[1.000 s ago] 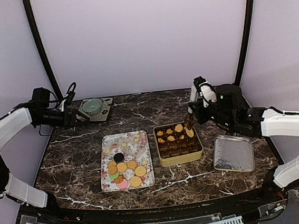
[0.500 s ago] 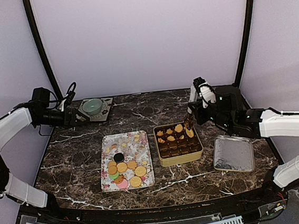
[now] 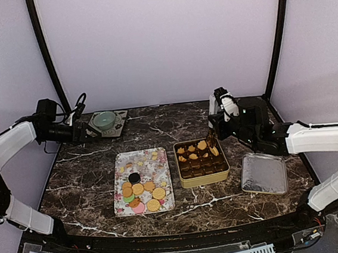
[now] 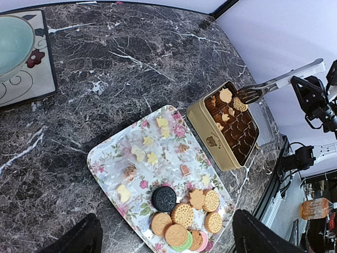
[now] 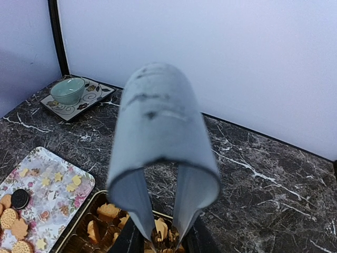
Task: Pack the cookies
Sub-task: Adjust the fake cookies in the empty pocket of the box.
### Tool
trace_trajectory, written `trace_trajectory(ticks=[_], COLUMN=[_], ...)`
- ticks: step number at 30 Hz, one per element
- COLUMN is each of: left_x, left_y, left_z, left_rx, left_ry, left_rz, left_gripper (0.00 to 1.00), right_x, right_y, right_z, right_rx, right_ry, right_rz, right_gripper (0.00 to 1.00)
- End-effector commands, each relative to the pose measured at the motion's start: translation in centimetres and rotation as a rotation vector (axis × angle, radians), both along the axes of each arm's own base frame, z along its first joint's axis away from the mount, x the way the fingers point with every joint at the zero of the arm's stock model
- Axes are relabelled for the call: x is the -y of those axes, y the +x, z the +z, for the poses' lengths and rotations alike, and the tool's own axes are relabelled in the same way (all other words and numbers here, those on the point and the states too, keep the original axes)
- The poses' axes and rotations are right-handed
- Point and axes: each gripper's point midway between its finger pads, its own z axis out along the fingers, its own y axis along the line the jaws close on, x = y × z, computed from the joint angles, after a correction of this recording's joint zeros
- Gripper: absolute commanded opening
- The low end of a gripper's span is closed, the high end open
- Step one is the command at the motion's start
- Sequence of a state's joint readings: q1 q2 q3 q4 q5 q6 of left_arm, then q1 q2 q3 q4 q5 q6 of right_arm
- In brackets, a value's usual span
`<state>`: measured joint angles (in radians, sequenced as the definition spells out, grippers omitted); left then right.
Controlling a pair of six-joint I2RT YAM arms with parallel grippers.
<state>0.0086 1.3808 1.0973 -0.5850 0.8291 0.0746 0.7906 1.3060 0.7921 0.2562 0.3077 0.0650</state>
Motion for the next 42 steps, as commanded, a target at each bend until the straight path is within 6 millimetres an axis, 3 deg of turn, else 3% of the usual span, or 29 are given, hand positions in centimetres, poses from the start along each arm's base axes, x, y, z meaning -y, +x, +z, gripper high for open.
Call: trace_trajectory(ticks=[1, 5, 11, 20, 25, 30, 33, 37, 42], left_x=[-0.2, 0.0, -0.1, 0.0, 0.0, 0.0, 0.0, 0.0, 0.0], left_y=[0.1, 0.1, 0.1, 0.0, 0.0, 0.1, 0.1, 0.2, 0.3], left_z=[0.8, 0.7, 0.6, 0.7, 0.9, 1.1, 1.3, 1.4, 1.3], left_rx=[0.012, 0.004, 0.001, -0.001, 0.001, 0.006, 0.008, 0.012, 0.008], left_ry=[-0.006, -0.013, -0.013, -0.021, -0.026, -0.026, -0.028, -0.026, -0.028], left_rz=[0.000, -0.001, 0.001, 0.002, 0.001, 0.003, 0.003, 0.002, 0.002], left_gripper=[0.88, 0.88, 0.88, 0.88, 0.88, 0.88, 0.88, 0.88, 0.88], right_x=[-0.1, 0.6, 1.5, 1.2, 1.4, 1.3, 1.4, 1.3, 1.0], right_y=[-0.7, -0.9, -1.2, -2.3, -2.5, -2.5, -2.6, -2.7, -2.8], right_z=[-4.6, -3.8, 0.4, 0.8, 1.6, 6.0, 7.3, 7.1, 5.5], right_rx=[-0.114, -0.093, -0.014, -0.037, -0.025, 0.056, 0.080, 0.073, 0.049], right_ry=[-0.037, -0.048, -0.097, -0.143, -0.093, 0.027, 0.047, 0.053, 0.025], right_rz=[0.027, 0.011, 0.015, 0.084, 0.076, 0.065, 0.064, 0.072, 0.092], right_gripper=[0.10, 0.10, 0.10, 0.23, 0.23, 0.17, 0.17, 0.17, 0.17])
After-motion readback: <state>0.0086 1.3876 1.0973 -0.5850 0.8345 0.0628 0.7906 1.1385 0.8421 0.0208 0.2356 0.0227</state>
